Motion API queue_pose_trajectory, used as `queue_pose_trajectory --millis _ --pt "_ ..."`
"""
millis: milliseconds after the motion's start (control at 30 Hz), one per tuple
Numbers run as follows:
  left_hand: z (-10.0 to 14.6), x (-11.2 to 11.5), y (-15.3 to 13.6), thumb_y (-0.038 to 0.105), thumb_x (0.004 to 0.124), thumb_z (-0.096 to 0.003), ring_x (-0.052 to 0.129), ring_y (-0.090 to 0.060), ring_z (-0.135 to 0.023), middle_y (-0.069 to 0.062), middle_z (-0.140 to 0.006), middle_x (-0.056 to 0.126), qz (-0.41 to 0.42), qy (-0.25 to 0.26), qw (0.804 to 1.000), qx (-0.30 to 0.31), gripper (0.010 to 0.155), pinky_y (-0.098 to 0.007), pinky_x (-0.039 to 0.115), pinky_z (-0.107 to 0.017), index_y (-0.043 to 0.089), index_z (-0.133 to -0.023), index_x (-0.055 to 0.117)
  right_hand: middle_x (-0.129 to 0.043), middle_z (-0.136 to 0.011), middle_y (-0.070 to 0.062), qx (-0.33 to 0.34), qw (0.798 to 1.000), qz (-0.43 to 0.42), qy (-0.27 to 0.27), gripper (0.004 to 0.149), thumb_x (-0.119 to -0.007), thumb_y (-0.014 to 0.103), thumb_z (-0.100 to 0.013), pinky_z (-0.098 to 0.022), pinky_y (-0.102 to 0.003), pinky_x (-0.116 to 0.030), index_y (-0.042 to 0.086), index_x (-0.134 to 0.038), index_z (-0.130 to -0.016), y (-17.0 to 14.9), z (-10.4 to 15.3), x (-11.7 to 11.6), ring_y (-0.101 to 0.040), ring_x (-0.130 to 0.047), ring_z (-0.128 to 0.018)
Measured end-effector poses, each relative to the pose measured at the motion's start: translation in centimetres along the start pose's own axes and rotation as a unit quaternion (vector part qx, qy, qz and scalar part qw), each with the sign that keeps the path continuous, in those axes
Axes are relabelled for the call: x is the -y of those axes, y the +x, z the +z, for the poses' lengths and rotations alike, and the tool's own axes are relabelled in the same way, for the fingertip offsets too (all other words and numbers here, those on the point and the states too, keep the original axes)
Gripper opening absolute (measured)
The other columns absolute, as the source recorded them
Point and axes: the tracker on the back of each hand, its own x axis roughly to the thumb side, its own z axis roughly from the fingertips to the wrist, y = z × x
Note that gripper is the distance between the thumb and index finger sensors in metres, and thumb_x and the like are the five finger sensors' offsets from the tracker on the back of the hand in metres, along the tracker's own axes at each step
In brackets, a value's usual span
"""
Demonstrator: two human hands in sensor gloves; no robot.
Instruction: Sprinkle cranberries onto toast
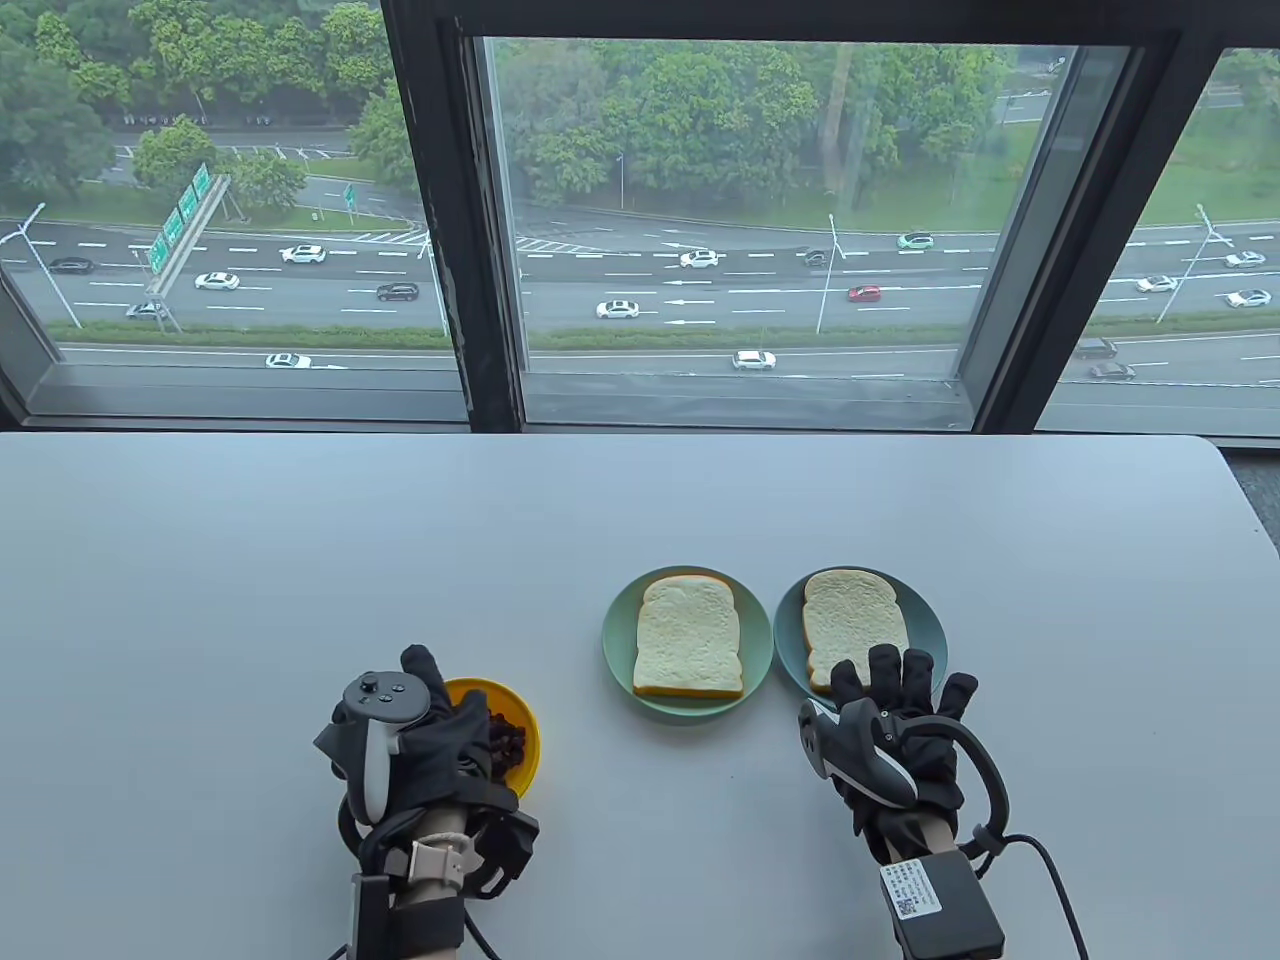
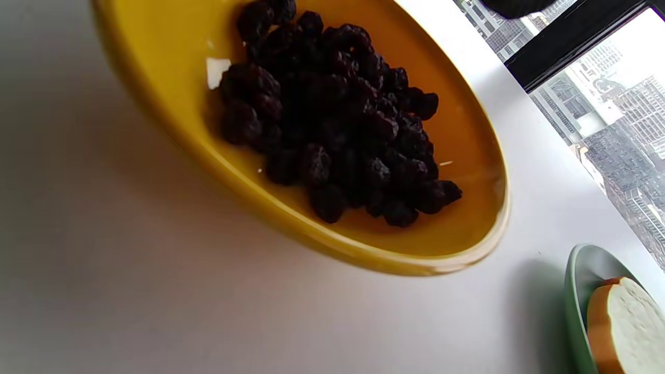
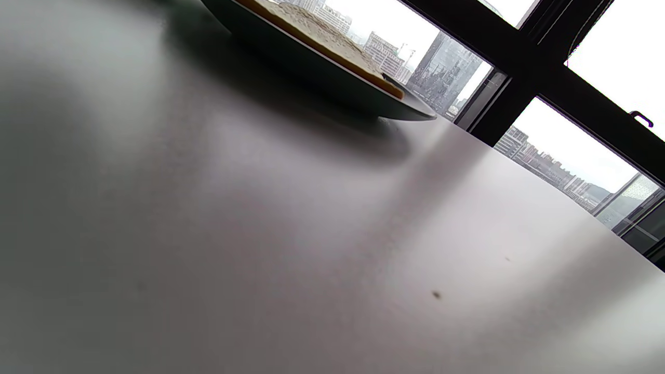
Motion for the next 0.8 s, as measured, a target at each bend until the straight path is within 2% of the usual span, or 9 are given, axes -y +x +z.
queue_pose_trajectory --millis 100,267,367,500,567,667,800 --pt "-0.5 -0.1 -0.8 0.059 0.059 -0.0522 -0.029 -0.013 -0.104 0.017 -0.112 -0.025 0.015 -0.006 0.999 -0.037 0.076 -0.051 -0.01 -0.081 0.067 -0.097 -0.003 -0.002 -0.105 -0.016 0.004 1.0 0.006 0.0 0.081 -0.038 0.069 -0.037 -0.066 -0.074 -0.028 0.032 -0.002 -0.1 0.1 0.1 0.1 -0.047 -0.013 -0.101" --pt "-1.0 0.4 -1.3 0.055 0.06 -0.053 -0.005 -0.02 -0.113 0.012 -0.118 -0.011 0.04 -0.039 0.997 -0.046 0.076 -0.052 0.016 -0.088 0.06 -0.102 0.003 -0.002 -0.105 -0.016 0.007 1.0 0.016 -0.004 0.081 -0.038 0.068 -0.037 -0.066 -0.074 -0.028 0.032 -0.003 -0.1 0.2 0.1 0.2 -0.046 -0.014 -0.101" --pt "-0.9 0.0 -1.5 0.052 0.061 -0.054 0.008 -0.018 -0.116 0.012 -0.121 -0.001 0.034 -0.018 0.998 -0.057 0.074 -0.049 0.029 -0.089 0.057 -0.104 0.006 -0.003 -0.105 -0.016 0.007 1.0 0.023 -0.005 0.08 -0.039 0.068 -0.037 -0.067 -0.073 -0.028 0.033 -0.003 -0.1 0.2 0.0 0.2 -0.045 -0.014 -0.101" --pt "-0.9 -0.1 -1.7 0.046 0.063 -0.0554 0.033 -0.018 -0.108 0.009 -0.118 0.021 0.032 -0.014 0.997 -0.07 0.073 -0.044 0.045 -0.085 0.053 -0.106 0.01 -0.003 -0.105 -0.015 0.006 1.0 0.024 -0.005 0.08 -0.039 0.068 -0.037 -0.067 -0.073 -0.028 0.033 -0.004 -0.1 0.2 0.0 0.0 -0.045 -0.014 -0.101" --pt "-0.9 -0.1 -1.6 0.042 0.064 -0.0555 0.047 -0.017 -0.101 0.008 -0.113 0.033 0.025 -0.011 0.997 -0.072 0.072 -0.041 0.057 -0.08 0.051 -0.107 0.014 -0.003 -0.105 -0.015 0.006 1.0 0.026 -0.005 0.08 -0.039 0.067 -0.037 -0.067 -0.073 -0.028 0.033 -0.005 -0.1 0.2 0.0 0.0 -0.045 -0.014 -0.101" --pt "-0.9 0.2 -1.3 0.037 0.066 -0.0552 0.064 -0.017 -0.089 0.006 -0.104 0.049 0.008 -0.009 0.997 -0.072 0.07 -0.036 0.076 -0.065 0.048 -0.108 0.021 -0.003 -0.105 -0.015 0.006 1.0 0.03 -0.006 0.079 -0.04 0.067 -0.038 -0.067 -0.073 -0.028 0.033 -0.005 -0.101 0.3 0.0 0.1 -0.045 -0.014 -0.101" --pt "-1.1 0.8 -1.0 0.034 0.069 -0.0526 0.077 -0.017 -0.075 0.004 -0.092 0.064 0.003 -0.027 0.998 -0.056 0.064 -0.033 0.087 -0.047 0.044 -0.108 0.038 -0.003 -0.105 -0.015 0.009 0.999 0.037 -0.01 0.079 -0.04 0.067 -0.038 -0.067 -0.073 -0.028 0.033 -0.006 -0.101 0.3 -0.1 0.1 -0.045 -0.014 -0.101"
